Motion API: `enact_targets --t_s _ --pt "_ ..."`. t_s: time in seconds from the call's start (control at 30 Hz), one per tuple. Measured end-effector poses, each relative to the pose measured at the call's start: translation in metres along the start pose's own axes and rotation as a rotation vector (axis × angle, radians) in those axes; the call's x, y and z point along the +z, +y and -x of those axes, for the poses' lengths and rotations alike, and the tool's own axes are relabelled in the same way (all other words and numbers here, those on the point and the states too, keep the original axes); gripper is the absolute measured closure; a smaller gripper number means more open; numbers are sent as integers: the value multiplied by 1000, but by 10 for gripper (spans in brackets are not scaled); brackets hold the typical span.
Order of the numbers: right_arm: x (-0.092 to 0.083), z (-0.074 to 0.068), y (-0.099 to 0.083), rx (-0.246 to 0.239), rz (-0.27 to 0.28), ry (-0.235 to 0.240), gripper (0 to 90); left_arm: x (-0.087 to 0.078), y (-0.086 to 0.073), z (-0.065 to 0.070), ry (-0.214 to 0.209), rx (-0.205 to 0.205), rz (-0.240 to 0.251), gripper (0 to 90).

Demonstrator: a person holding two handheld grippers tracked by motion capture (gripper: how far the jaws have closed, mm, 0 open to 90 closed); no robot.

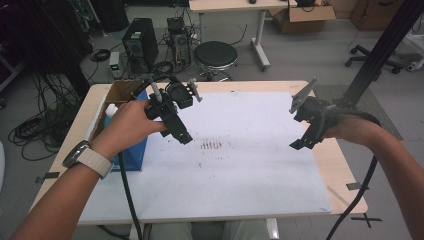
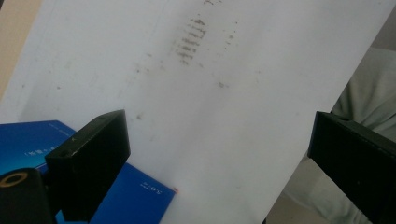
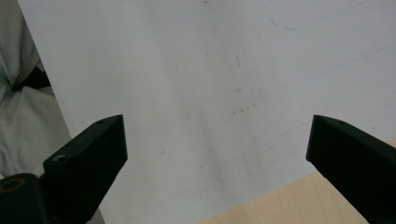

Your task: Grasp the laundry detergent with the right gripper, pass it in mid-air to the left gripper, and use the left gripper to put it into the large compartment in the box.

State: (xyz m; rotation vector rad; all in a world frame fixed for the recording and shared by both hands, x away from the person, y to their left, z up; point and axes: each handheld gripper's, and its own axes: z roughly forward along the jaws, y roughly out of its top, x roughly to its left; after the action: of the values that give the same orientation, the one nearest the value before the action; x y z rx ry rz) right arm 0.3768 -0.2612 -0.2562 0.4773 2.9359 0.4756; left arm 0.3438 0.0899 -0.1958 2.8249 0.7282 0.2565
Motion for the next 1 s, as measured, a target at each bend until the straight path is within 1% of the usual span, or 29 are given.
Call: enact_targets --t_s 0.13,0.2,0.3,0.37,0.57,0.73,0.8,0.83,0.87,0.93,1.0 --pt "1 0 1 0 1 0 51 2 2 0 -6 7 13 61" --pt "2 0 1 1 -1 2 52 3 3 2 -17 27 12 62" --pt "2 1 0 2 -1 4 51 6 5 5 -21 62 -5 62" --pt "1 1 0 2 -1 4 51 10 8 8 -26 93 -16 62" --pt "0 5 0 1 0 5 52 20 13 13 -34 123 -24 63" --pt "1 7 2 -5 -2 4 51 24 15 13 -38 129 -21 63" --pt "2 8 2 -6 -1 3 51 23 16 11 -35 123 -13 63" --pt "2 8 2 -6 0 1 51 23 16 11 -32 126 -7 63" --pt "2 8 2 -4 2 1 51 23 16 11 -34 118 -7 63" --pt "2 8 2 -1 4 1 51 22 16 10 -32 122 -9 63" --pt "2 6 2 -2 2 0 52 22 15 9 -28 117 -4 63"
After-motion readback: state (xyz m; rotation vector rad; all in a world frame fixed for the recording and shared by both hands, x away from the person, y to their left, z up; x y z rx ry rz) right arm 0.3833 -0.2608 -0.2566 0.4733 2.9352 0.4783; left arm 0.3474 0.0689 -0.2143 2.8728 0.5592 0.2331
